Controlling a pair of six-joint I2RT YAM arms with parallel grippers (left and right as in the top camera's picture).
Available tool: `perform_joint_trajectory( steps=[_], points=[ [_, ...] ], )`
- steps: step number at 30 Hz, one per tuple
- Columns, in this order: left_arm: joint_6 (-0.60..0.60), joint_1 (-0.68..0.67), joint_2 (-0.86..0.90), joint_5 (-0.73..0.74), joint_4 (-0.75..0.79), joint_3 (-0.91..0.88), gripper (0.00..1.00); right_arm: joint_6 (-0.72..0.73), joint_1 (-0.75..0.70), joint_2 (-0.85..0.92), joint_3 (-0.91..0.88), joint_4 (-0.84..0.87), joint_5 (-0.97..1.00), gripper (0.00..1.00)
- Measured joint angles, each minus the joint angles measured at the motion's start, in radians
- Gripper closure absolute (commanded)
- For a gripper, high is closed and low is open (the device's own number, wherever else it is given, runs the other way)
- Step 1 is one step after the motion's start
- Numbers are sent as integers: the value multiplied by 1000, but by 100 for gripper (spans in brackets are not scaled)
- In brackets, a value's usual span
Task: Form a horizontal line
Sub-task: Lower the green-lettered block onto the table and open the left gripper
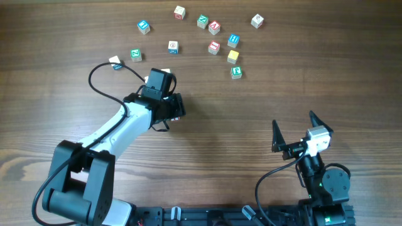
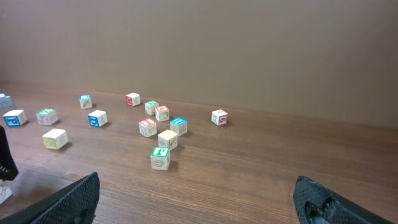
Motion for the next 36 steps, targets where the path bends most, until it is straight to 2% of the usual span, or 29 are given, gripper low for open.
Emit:
perform_joint_trajectory(
  steps=[3, 6, 10, 13, 15, 17, 23, 36],
  points=[
    [2, 0, 0, -1, -3, 0, 35, 0, 0, 0, 0, 0, 0, 0],
    [9, 0, 1, -27, -97, 18, 33, 0, 0, 0, 0, 0, 0, 0],
    [16, 0, 1, -48, -146, 80, 25, 0, 0, 0, 0, 0, 0, 0],
    [26, -5, 1, -53, -167, 85, 22, 0, 0, 0, 0, 0, 0, 0],
    [31, -25, 1, -56, -168, 85, 34, 0, 0, 0, 0, 0, 0, 0],
    [46, -58, 1, -60, -167, 85, 39, 0, 0, 0, 0, 0, 0, 0],
    [58, -94, 1, -148, -163, 85, 42, 0, 0, 0, 0, 0, 0, 0],
    [34, -94, 1, -170, -71, 32, 46, 0, 0, 0, 0, 0, 0, 0]
  ],
)
